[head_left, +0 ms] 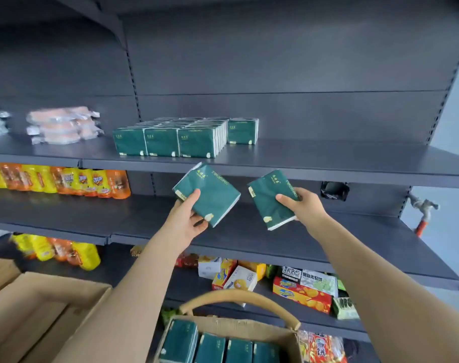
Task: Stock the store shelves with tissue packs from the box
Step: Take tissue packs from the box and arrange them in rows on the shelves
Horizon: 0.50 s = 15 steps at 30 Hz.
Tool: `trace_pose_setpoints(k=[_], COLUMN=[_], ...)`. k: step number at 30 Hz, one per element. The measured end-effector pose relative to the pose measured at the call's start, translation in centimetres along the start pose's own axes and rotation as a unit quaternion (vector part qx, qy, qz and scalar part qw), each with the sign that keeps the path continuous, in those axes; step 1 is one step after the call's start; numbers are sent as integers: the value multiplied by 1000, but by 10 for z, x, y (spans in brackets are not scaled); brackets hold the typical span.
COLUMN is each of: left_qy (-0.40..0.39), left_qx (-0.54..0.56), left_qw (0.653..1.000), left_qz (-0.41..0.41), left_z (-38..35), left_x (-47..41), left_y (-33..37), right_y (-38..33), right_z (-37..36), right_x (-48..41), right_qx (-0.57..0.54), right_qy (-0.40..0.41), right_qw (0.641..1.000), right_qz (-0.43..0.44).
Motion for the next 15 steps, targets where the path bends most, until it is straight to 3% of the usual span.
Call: trace_pose_setpoints(k=[9, 15], left_qy=[-13, -78], left_qx=[50, 26], left_qw=[997, 990], left_qz=[-57, -111], left_z=[-11, -8], left_x=[-23, -60], left_y=[82, 133], right_y=[-91, -122], right_z=[9, 1], right_x=[-38, -75], right_qx=[13, 50], right_qy=[30, 47], right_qw=[998, 995], right_qz=[61, 76])
Point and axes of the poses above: each hand's wrist, its own x-axis away from the middle knuckle, its own z-axis out of the back of the hand, y = z × x, the point moved 6 cm from there along -x, towards the middle knuckle, and after that the axes turned 10 degrees about -y, right-handed, at the moved point
